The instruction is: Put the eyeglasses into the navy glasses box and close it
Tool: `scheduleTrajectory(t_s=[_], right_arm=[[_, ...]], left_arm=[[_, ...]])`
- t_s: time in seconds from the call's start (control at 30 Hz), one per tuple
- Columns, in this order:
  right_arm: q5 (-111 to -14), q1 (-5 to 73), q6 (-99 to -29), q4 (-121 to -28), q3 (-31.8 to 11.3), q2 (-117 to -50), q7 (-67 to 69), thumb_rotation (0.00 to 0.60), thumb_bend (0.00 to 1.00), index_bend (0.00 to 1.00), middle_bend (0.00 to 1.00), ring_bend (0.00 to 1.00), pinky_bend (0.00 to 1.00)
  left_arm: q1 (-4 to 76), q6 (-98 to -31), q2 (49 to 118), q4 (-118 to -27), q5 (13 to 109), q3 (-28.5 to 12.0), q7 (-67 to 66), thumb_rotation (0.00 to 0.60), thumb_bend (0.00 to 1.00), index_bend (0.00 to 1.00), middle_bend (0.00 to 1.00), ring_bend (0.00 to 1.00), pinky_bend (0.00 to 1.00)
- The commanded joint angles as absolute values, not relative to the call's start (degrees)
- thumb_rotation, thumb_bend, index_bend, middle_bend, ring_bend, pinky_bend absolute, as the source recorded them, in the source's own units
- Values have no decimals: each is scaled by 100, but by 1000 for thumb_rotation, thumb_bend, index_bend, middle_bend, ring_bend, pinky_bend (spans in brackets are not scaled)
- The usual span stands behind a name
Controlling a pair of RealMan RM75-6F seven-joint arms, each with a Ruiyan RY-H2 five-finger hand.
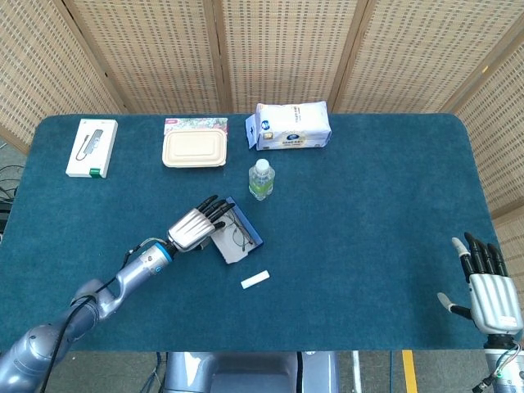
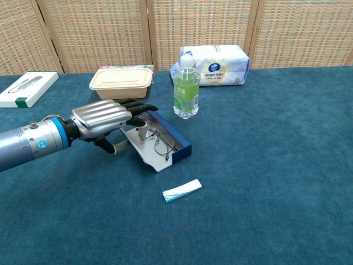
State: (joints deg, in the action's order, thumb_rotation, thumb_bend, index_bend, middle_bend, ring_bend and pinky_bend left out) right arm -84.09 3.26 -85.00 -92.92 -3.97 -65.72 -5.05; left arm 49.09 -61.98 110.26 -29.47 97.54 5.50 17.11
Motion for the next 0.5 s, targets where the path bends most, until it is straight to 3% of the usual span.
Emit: scheduleTrajectory(t_s=[0.03, 0.2, 0.5], right_arm=[[-8409, 325, -8500, -9290, -396, -6570, -494, 600, 208, 9, 0, 0, 0], [-8415, 320, -8500, -9284, -391, -6564, -463, 600, 208, 9, 0, 0, 0], [-8425, 320, -8502, -9288, -387, -6563, -476, 600, 208, 9, 0, 0, 0]], left_arm=[[4916, -6205, 11033, -2971, 9752, 547, 1693, 600, 528, 441, 0, 0, 0], [4853, -6273, 10965, -3057, 9746, 567, 1663, 600, 528, 617, 0, 0, 0], [4598, -6547, 10627, -3365, 9751, 650, 1667, 600, 530, 766, 0, 0, 0]])
